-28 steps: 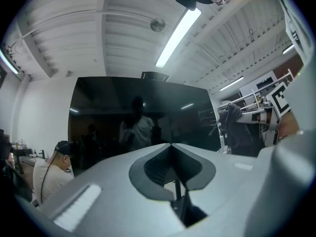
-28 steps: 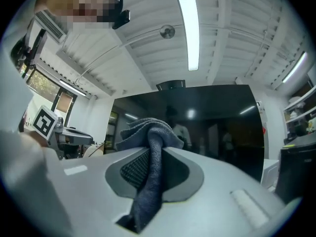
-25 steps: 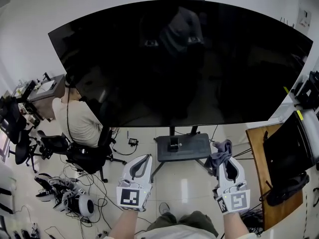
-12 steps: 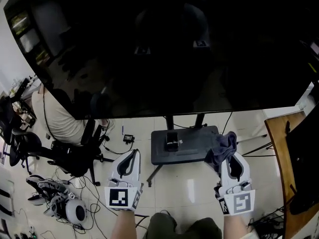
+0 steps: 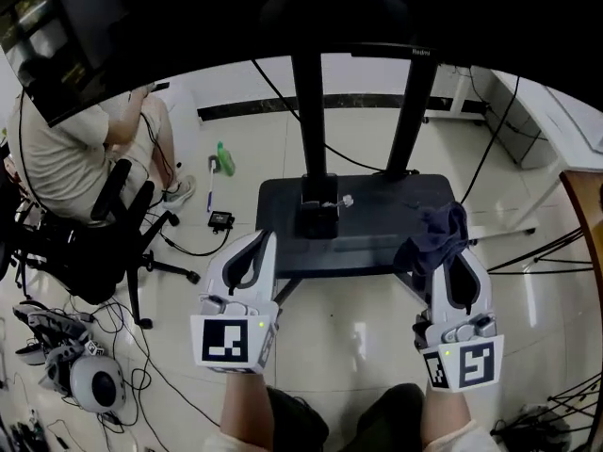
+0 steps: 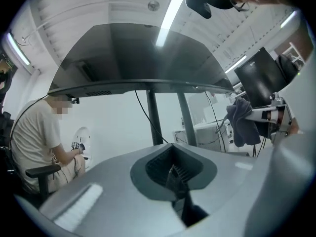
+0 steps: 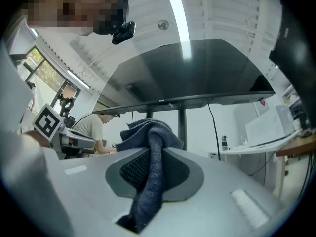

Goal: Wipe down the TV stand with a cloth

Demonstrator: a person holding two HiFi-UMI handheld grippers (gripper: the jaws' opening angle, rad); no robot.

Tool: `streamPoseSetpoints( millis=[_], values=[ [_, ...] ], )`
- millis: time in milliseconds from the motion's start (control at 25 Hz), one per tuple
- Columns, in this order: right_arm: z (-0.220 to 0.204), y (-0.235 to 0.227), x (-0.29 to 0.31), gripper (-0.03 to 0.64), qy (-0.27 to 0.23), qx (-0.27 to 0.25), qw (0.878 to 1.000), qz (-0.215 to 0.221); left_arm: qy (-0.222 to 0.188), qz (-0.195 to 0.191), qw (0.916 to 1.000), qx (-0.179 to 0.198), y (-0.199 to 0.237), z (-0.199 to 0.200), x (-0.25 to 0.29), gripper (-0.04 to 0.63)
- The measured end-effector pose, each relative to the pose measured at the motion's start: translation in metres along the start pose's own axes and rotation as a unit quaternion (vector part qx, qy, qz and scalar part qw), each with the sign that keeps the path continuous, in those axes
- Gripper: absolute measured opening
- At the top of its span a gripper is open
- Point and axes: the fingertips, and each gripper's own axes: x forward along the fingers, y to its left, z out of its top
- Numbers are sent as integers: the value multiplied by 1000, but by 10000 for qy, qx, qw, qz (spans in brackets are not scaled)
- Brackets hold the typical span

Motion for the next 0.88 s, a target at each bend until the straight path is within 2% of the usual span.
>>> streamPoseSetpoints(
  millis=[120,160,280,440,600,720,880],
  values=[
    [-50,27,-17,58,-223,-34,9996,171,-596,119,9981,-28,11,-46,-10,160],
    [-63,44,-27,58,-222,-35,9995,214,-673,203,9975,-36,19,-58,-23,160],
    [-85,88,-55,58,-21,-3,9995,308,-699,253,9972,-88,31,-77,-59,160],
    [-100,116,-48,58,334,-49,9986,406,-514,-18,9985,-201,30,-96,-55,159],
    [-93,138,-12,58,331,-266,9976,541,-497,-153,9986,-61,27,-103,-52,160],
    [-88,134,20,58,231,-159,9973,679,-548,-176,9983,-99,21,-103,-40,160],
    [-47,127,73,58,-48,-235,9949,980,-872,196,9953,-380,48,-78,-37,158]
  ],
)
